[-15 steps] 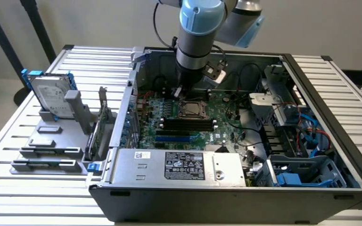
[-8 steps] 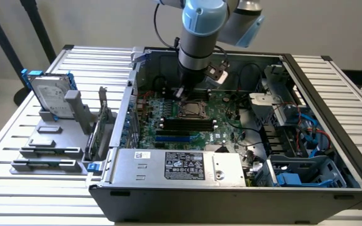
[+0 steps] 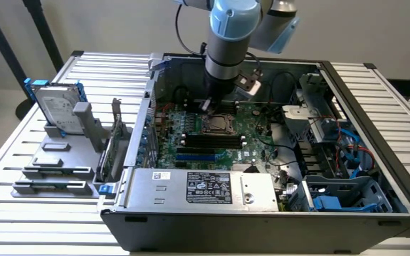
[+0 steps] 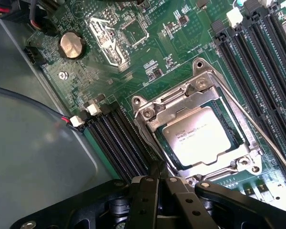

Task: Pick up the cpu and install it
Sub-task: 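Install the first cpu locking lever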

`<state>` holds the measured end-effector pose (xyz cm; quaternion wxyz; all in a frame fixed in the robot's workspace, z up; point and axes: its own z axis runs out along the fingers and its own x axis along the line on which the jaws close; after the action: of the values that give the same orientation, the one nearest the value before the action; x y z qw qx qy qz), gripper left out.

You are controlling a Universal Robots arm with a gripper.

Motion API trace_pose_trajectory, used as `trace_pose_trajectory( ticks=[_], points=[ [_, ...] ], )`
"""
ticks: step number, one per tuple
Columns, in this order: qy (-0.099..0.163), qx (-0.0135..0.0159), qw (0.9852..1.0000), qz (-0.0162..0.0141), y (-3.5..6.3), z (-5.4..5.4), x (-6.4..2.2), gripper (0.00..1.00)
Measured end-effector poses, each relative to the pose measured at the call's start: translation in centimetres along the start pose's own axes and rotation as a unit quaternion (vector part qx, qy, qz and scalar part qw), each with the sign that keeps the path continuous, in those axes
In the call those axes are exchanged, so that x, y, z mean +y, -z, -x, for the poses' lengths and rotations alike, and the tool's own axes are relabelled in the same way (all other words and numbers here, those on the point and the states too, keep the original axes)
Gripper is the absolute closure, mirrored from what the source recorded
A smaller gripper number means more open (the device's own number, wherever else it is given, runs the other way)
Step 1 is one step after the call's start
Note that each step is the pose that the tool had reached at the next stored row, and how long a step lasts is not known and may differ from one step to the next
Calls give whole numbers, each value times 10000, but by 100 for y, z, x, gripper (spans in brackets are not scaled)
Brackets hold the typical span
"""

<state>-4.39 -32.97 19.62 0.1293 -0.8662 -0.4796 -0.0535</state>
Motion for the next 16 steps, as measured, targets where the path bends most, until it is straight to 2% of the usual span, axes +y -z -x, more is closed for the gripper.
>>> trace_pose_trajectory(
  ticks=[8, 10, 16],
  points=[
    [-41, -34, 10000, 33, -4, -37, 14, 89],
    [-54, -27, 10000, 37, -11, -47, 9, 89],
    [-73, -34, 10000, 45, -10, -48, 8, 89]
  ],
)
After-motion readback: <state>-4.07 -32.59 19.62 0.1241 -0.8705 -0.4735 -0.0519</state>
